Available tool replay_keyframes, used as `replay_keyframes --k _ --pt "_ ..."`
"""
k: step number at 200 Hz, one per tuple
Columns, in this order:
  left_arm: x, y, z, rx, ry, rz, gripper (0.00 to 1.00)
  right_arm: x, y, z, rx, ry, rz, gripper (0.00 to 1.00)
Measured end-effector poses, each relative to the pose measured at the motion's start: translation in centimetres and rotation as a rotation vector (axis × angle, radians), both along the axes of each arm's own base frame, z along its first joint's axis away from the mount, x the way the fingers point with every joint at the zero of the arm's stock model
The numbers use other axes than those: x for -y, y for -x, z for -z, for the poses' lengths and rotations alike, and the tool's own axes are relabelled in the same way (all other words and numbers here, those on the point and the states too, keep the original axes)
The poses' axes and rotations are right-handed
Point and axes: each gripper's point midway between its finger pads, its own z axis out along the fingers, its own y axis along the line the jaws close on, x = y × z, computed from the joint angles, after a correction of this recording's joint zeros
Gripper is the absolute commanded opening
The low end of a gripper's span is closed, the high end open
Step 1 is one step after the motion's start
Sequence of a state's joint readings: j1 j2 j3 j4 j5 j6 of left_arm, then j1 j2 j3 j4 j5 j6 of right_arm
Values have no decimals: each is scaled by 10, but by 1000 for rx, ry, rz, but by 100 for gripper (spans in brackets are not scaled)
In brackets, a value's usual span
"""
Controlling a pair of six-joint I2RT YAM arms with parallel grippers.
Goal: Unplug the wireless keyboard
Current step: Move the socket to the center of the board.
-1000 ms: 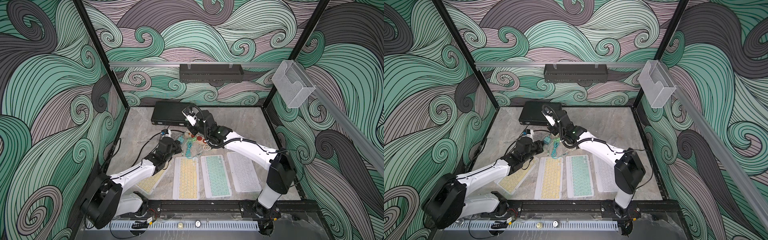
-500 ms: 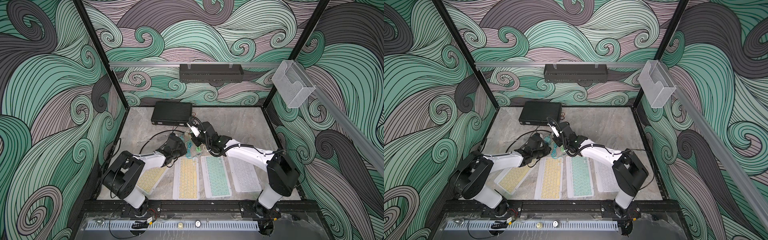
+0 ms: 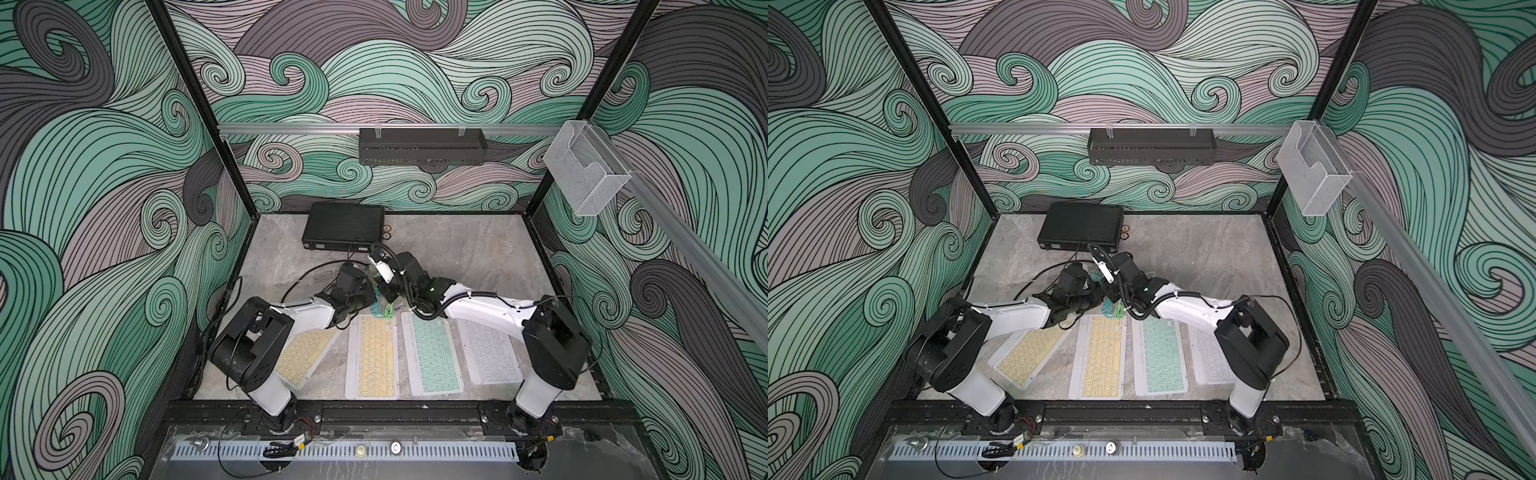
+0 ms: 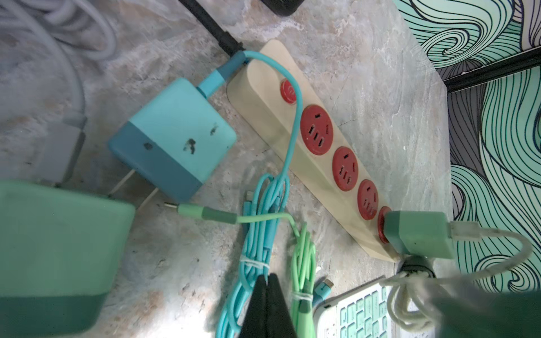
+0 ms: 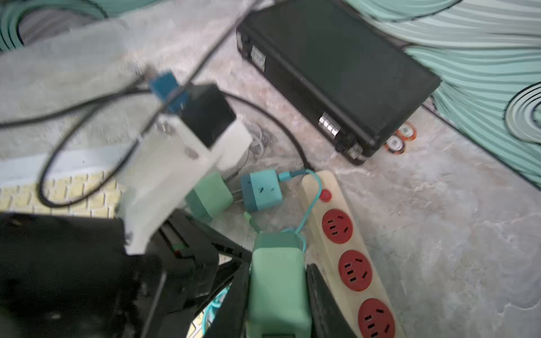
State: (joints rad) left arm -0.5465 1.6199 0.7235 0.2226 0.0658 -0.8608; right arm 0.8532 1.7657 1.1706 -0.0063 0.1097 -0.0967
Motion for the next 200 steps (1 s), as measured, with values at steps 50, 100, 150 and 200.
replay_keyframes --k 50,100,150,200 --pt "3 2 7 -27 1 16 0 15 -3 47 -213 97 -71 0" --pt "6 2 7 -33 7 25 0 39 -17 66 -381 119 -79 0" --pt "6 4 8 -42 7 29 0 43 -22 69 -413 172 -79 0" --pt "7 2 6 -40 11 32 0 74 -49 78 -438 264 -25 0"
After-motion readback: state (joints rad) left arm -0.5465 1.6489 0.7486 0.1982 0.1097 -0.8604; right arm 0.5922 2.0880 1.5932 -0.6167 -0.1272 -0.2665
